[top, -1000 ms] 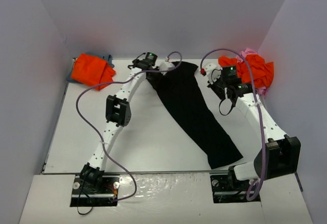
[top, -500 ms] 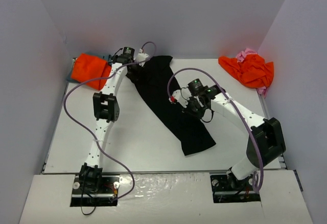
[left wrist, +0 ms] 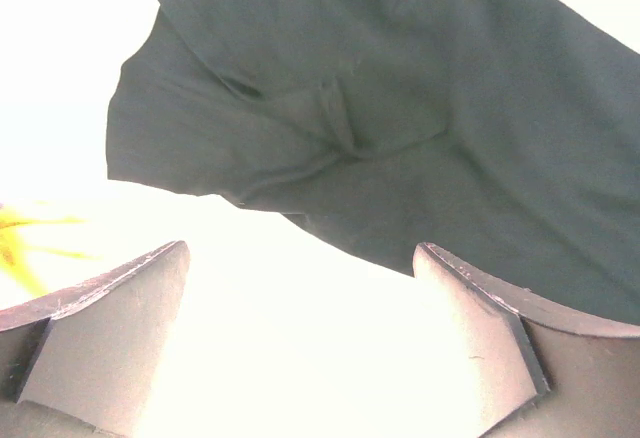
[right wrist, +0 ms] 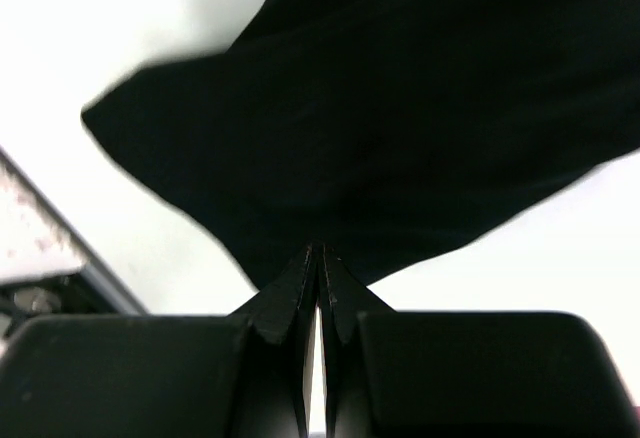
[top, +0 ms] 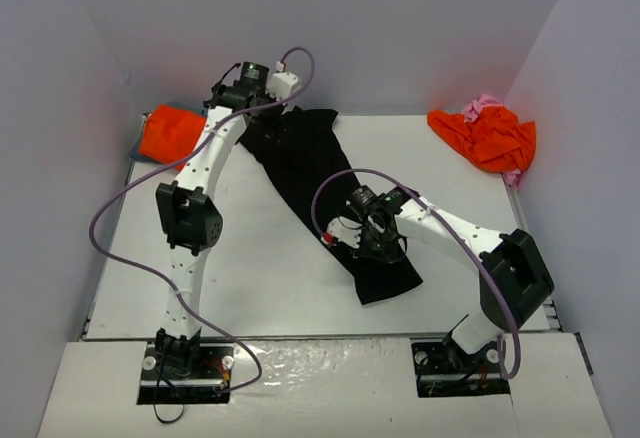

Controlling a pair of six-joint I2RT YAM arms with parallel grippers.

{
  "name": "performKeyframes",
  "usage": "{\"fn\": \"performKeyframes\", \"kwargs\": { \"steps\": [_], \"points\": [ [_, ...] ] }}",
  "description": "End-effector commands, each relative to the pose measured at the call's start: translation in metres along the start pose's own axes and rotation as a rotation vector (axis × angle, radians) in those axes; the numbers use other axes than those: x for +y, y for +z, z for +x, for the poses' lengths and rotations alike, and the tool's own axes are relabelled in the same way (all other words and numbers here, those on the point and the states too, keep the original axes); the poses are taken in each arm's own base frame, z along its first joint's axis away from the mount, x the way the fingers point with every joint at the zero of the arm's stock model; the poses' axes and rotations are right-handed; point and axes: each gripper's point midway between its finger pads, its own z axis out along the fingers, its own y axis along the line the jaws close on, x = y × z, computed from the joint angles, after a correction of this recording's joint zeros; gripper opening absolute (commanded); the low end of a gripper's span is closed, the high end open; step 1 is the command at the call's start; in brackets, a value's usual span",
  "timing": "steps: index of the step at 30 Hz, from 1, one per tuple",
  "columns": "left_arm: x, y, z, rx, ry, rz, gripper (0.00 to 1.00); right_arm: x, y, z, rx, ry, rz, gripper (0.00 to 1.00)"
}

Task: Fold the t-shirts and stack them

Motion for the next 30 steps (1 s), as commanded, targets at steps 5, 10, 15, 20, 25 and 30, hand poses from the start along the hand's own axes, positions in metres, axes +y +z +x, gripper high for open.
{"fn": "performKeyframes", "kwargs": {
  "steps": [5,10,15,20,25,30],
  "points": [
    [0.044,-0.083,-0.022,-0.108,-0.091,-0.205,0.93,0.014,0.021,0.05,0.219,-0.061,-0.108,0.0],
    [0.072,-0.123,-0.035,-0.183,-0.137,-0.282,0.94,0.021,0.049,0.061,0.297,-0.06,-0.205,0.0],
    [0.088,-0.14,-0.028,-0.191,-0.172,-0.306,0.95,0.027,0.068,0.052,0.308,-0.081,-0.266,0.0],
    [0.099,-0.146,-0.018,-0.179,-0.2,-0.313,0.95,0.048,0.084,0.006,0.301,-0.292,-0.248,0.0],
    [0.101,-0.152,-0.016,-0.181,-0.209,-0.317,0.96,0.06,0.101,-0.054,0.235,-0.416,-0.253,0.0],
    [0.103,-0.159,-0.015,-0.192,-0.22,-0.318,0.96,0.053,0.11,-0.109,0.147,-0.456,-0.23,0.0]
  ]
}}
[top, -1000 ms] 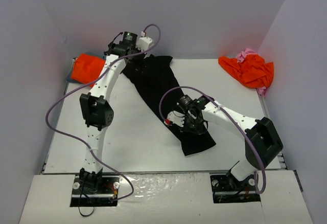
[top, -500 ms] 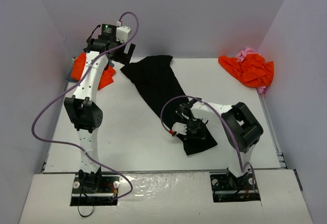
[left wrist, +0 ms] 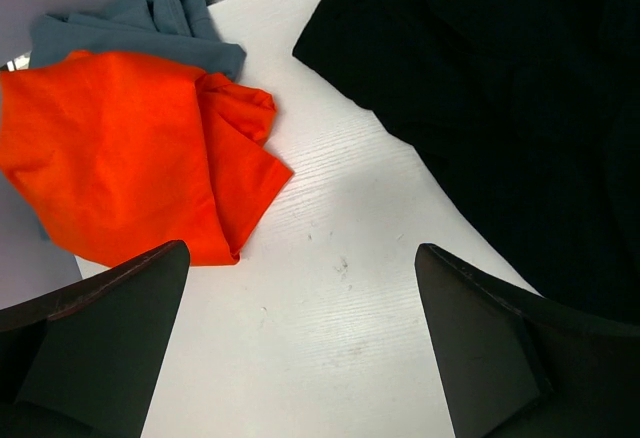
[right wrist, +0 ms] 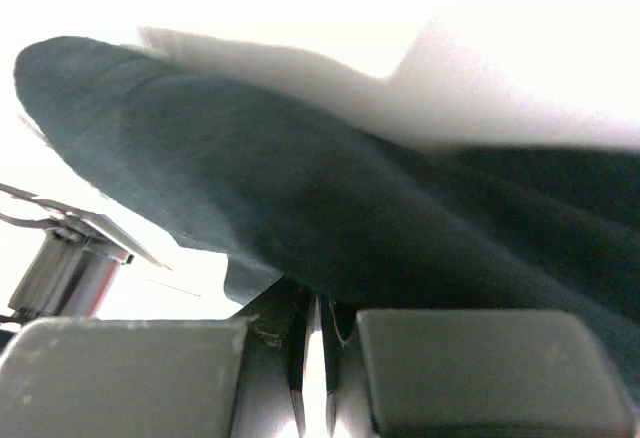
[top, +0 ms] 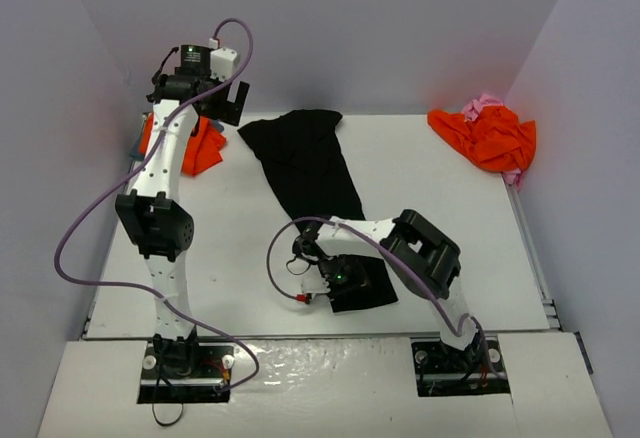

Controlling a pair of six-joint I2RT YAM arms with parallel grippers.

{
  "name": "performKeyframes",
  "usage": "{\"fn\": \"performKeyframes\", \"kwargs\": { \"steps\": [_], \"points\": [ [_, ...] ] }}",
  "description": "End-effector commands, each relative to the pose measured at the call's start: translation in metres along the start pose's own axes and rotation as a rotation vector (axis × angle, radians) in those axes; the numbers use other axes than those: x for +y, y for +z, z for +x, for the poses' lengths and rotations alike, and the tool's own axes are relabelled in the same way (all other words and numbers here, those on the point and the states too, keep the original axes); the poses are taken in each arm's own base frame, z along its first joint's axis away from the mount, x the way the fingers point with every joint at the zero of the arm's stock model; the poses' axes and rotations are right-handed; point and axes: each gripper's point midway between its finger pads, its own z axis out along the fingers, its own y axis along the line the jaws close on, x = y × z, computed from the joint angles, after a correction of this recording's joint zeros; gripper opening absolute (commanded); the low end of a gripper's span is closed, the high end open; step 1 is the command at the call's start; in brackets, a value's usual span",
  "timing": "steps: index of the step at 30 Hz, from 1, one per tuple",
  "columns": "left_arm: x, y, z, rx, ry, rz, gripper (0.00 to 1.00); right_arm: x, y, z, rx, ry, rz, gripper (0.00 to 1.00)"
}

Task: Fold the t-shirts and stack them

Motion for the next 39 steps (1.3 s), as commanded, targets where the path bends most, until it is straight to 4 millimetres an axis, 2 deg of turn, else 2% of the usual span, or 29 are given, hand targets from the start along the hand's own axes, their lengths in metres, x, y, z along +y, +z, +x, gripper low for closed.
{"fn": "performKeyframes", "kwargs": {
  "steps": [1,3,5,6,10,13,17,21,24,28,31,35,36,39],
  "points": [
    [0.011,-0.06,-0.038,-0.157,-0.033,-0.028,0.96,-0.052,-0.009,-0.1,-0.325,-0.082,0.112,0.0],
    [0.013,-0.062,-0.039,-0.161,-0.04,-0.024,0.96,-0.063,-0.022,-0.12,-0.365,-0.095,0.139,0.0],
    [0.017,-0.065,-0.038,-0.162,-0.046,-0.034,0.96,-0.076,-0.043,-0.152,-0.42,-0.109,0.189,0.0],
    [0.018,-0.066,-0.037,-0.158,-0.05,-0.031,0.96,-0.076,-0.048,-0.162,-0.424,-0.129,0.209,0.0],
    [0.02,-0.074,-0.035,-0.155,-0.06,-0.027,0.96,-0.074,-0.065,-0.191,-0.454,-0.179,0.246,0.0],
    [0.025,-0.079,-0.032,-0.153,-0.067,-0.032,0.96,-0.056,-0.08,-0.203,-0.478,-0.225,0.254,0.0],
    [0.024,-0.079,-0.03,-0.142,-0.066,-0.024,0.96,-0.038,-0.077,-0.193,-0.461,-0.211,0.23,0.0],
    [0.022,-0.084,-0.032,-0.151,-0.067,-0.013,0.96,0.011,-0.076,-0.178,-0.456,-0.252,0.17,0.0],
    [0.022,-0.088,-0.035,-0.165,-0.072,-0.009,0.96,0.041,-0.054,-0.161,-0.402,-0.265,0.11,0.0],
    [0.016,-0.094,-0.036,-0.17,-0.078,0.018,0.96,0.059,-0.043,-0.134,-0.342,-0.263,0.118,0.0],
    [0.017,-0.098,-0.036,-0.176,-0.077,0.007,0.96,0.052,-0.034,-0.111,-0.288,-0.22,0.164,0.0],
    [0.017,-0.101,-0.041,-0.193,-0.084,0.007,0.96,0.03,-0.049,-0.115,-0.335,-0.159,0.271,0.02],
    [0.017,-0.102,-0.041,-0.195,-0.088,0.006,0.96,0.024,-0.054,-0.118,-0.349,-0.145,0.306,0.06],
    [0.019,-0.11,-0.045,-0.211,-0.087,-0.005,0.97,-0.015,-0.088,-0.116,-0.343,-0.039,0.554,0.24]
  ]
}}
